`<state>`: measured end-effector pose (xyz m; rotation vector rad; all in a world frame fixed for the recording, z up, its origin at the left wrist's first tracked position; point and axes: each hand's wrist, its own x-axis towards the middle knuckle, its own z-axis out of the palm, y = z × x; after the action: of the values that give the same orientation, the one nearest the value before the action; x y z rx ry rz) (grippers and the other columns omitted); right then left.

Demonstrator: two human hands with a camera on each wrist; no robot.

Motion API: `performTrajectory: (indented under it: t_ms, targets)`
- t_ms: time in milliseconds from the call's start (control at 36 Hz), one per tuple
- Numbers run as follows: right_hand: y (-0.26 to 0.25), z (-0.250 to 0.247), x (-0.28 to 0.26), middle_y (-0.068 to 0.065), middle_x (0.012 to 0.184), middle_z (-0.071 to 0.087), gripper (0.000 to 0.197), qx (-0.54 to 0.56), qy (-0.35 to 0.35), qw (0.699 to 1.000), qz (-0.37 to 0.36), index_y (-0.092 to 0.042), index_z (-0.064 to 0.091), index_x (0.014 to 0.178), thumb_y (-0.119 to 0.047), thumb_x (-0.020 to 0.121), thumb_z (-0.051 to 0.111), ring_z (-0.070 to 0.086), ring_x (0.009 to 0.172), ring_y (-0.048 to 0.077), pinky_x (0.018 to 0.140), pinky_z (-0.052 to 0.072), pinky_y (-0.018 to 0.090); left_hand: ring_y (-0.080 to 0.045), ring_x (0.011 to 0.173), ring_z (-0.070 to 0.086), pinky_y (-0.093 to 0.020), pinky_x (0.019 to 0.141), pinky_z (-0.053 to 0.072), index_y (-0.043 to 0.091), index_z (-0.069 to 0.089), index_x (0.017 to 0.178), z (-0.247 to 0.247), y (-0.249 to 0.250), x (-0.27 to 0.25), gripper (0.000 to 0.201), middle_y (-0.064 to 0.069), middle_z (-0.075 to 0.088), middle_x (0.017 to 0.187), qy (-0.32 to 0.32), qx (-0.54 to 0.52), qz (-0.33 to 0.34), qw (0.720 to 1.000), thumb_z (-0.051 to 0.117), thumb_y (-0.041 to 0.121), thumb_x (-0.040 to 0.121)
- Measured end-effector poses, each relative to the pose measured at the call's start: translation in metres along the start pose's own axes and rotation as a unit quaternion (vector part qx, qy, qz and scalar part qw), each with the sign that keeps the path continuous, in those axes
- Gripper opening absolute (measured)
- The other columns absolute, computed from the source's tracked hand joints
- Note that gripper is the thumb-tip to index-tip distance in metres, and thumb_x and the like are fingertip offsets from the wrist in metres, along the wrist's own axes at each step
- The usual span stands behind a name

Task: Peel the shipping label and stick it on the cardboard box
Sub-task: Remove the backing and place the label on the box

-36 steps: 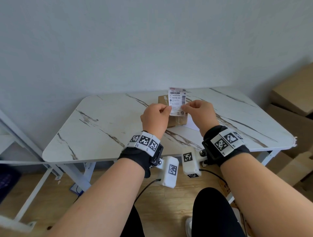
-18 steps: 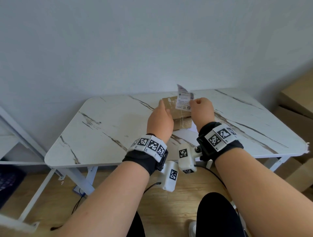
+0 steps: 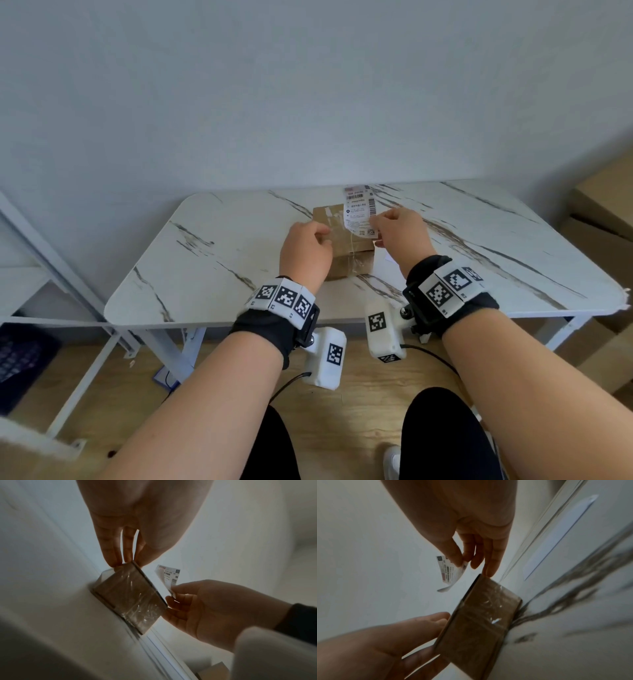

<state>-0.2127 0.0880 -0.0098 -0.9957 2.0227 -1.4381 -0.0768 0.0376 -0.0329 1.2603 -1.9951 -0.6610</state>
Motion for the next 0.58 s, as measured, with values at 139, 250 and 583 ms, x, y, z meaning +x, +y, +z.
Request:
performTrajectory:
  t_ms: [139, 250, 583]
  targets:
    - [0.004, 0.002, -0.007, 0.018, 0.094, 0.072, 0.01, 0.0, -0.022, 1.0, -0.016, -0.007, 0.058, 0.081, -0.012, 0.088, 0.054, 0.064, 0.072, 0.023, 0.068, 0.053, 0.036, -0.008, 0.087, 0.052, -0.019, 0.079, 0.038, 0.015, 0.066, 0.111, -0.012, -0.009, -0.009, 0.024, -0.004, 0.063, 0.115, 0.009, -0.002, 0.004, 1.0, 0.056, 0.012, 0.089]
    - [0.002, 0.003, -0.008, 0.009, 0.075, 0.063, 0.015, -0.012, -0.011, 0.999, -0.035, -0.008, 0.057, 0.078, -0.016, 0.089, 0.055, 0.052, 0.064, 0.019, 0.059, 0.043, 0.03, -0.015, 0.096, 0.059, -0.022, 0.081, 0.041, 0.014, 0.067, 0.11, -0.02, -0.011, -0.009, 0.024, -0.005, 0.065, 0.114, 0.019, -0.001, -0.005, 1.0, 0.051, 0.015, 0.093]
    - [-0.016, 0.011, -0.005, -0.003, 0.064, 0.059, 0.007, 0.0, -0.043, 0.998, -0.051, -0.005, 0.068, 0.084, -0.012, 0.085, 0.067, 0.048, 0.052, 0.006, 0.051, 0.037, 0.017, -0.018, 0.067, 0.059, -0.026, 0.058, 0.042, 0.003, 0.071, 0.076, -0.03, 0.012, 0.014, 0.041, -0.006, 0.065, 0.069, -0.03, -0.061, -0.064, 0.996, 0.064, 0.043, 0.083]
